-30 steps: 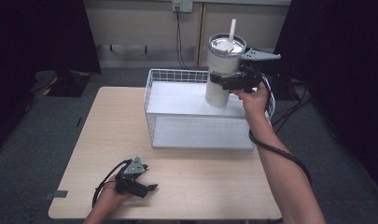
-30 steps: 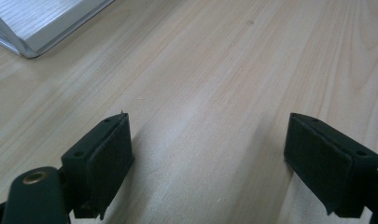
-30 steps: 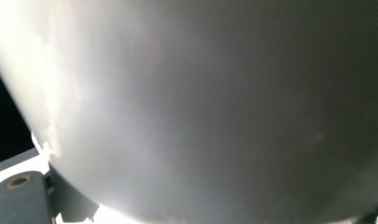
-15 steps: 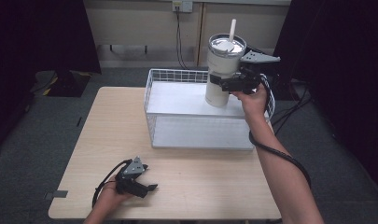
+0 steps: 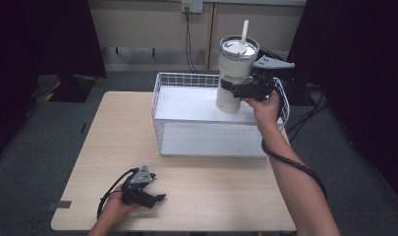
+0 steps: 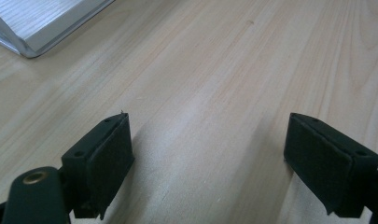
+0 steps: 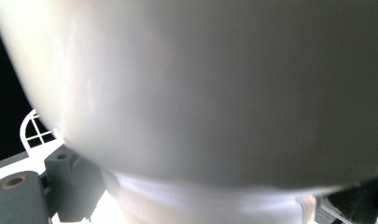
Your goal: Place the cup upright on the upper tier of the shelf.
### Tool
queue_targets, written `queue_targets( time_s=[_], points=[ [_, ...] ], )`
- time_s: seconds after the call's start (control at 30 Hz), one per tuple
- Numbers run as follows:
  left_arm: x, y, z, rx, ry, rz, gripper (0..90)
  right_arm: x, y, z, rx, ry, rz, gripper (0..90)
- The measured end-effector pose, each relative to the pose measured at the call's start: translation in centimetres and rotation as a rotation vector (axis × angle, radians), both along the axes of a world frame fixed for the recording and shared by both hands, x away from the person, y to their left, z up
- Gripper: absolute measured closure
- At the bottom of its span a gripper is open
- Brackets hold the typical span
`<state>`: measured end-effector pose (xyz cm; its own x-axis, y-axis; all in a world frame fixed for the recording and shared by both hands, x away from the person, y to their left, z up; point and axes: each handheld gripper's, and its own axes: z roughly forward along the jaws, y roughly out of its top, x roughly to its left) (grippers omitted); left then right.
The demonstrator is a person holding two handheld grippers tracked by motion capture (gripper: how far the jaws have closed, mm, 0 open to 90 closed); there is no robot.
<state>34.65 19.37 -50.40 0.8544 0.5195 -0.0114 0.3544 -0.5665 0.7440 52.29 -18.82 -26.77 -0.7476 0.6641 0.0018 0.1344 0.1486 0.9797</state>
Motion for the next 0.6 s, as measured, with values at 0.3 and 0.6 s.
queue_targets(
  time_s=[0.3, 0.6],
  points=[
    [0.0, 0.01, 0.0, 0.002, 0.0, 0.0, 14.9, -0.11, -0.12, -0.53, 0.004, 0.01, -0.001, 9.3],
    [0.0, 0.01, 0.0, 0.001, 0.0, 0.0, 14.9, -0.22, -0.26, -0.91, 0.004, 0.027, -0.002, 9.2]
  ],
)
